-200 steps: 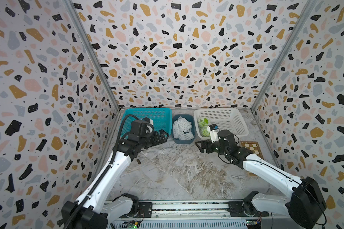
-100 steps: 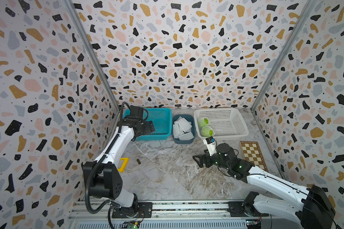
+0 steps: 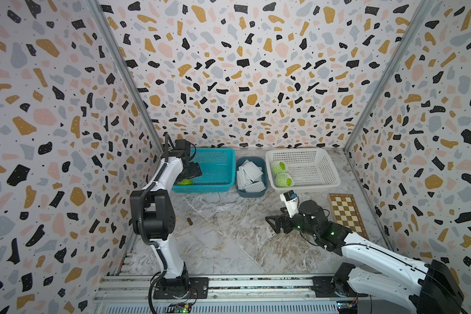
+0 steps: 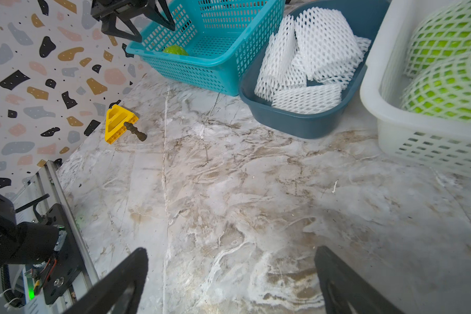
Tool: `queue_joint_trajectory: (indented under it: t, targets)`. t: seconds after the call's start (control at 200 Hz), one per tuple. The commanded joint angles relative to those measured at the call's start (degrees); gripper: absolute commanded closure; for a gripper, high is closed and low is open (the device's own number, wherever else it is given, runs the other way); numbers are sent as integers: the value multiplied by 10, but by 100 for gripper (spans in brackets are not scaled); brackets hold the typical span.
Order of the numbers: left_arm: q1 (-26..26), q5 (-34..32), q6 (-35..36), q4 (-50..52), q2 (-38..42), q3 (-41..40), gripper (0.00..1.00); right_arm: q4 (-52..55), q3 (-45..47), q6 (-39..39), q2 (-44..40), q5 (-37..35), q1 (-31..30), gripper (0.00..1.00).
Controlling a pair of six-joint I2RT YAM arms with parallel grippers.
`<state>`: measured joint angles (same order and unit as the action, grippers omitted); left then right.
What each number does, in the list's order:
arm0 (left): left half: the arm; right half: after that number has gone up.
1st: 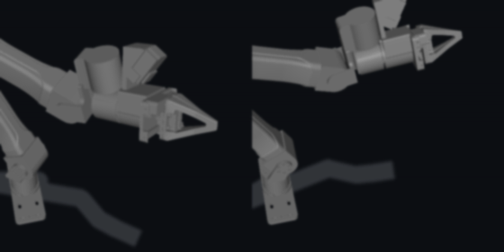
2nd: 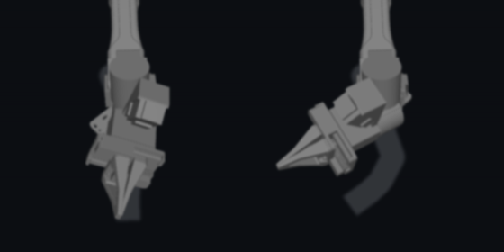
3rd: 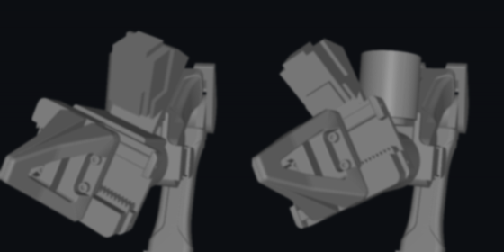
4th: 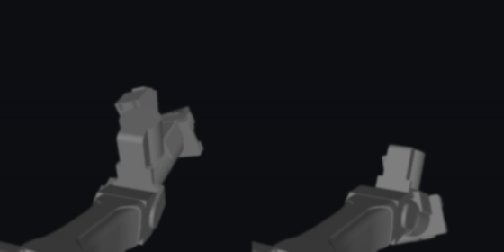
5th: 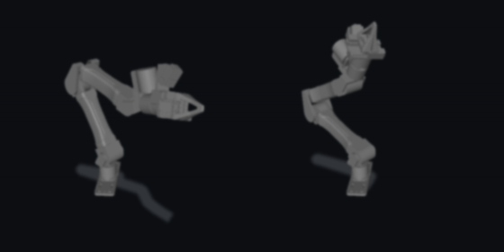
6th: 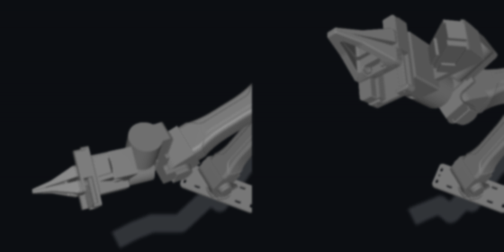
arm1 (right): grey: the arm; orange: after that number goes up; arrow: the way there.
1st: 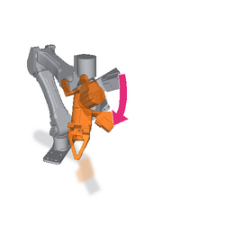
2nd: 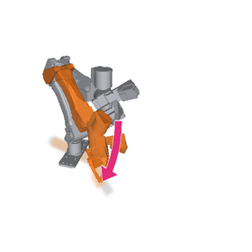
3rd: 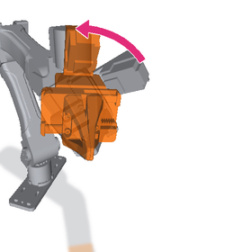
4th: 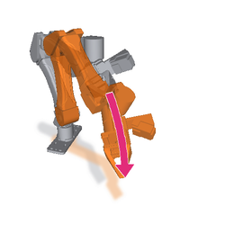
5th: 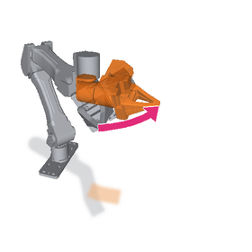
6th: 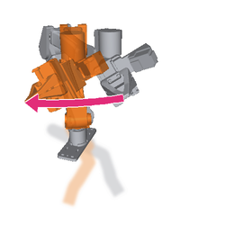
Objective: Sleeve custard apples in foam nets
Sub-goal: Pick up the custard apple from the basket.
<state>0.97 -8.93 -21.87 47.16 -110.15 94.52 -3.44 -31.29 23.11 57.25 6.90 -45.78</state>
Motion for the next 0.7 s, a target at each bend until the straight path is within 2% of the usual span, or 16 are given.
queue_joint_trajectory:
  t: [0.0,0.446,0.696]
  targets:
    - [8,-15,15,32,-30,32,2,-9,1,1,-7,3,-4,3]
    - [13,-33,28,53,-126,77,6,-19,0,-2,-3,5,-4,3]
    - [13,-16,31,54,-147,81,18,-23,-3,0,6,7,-4,3]
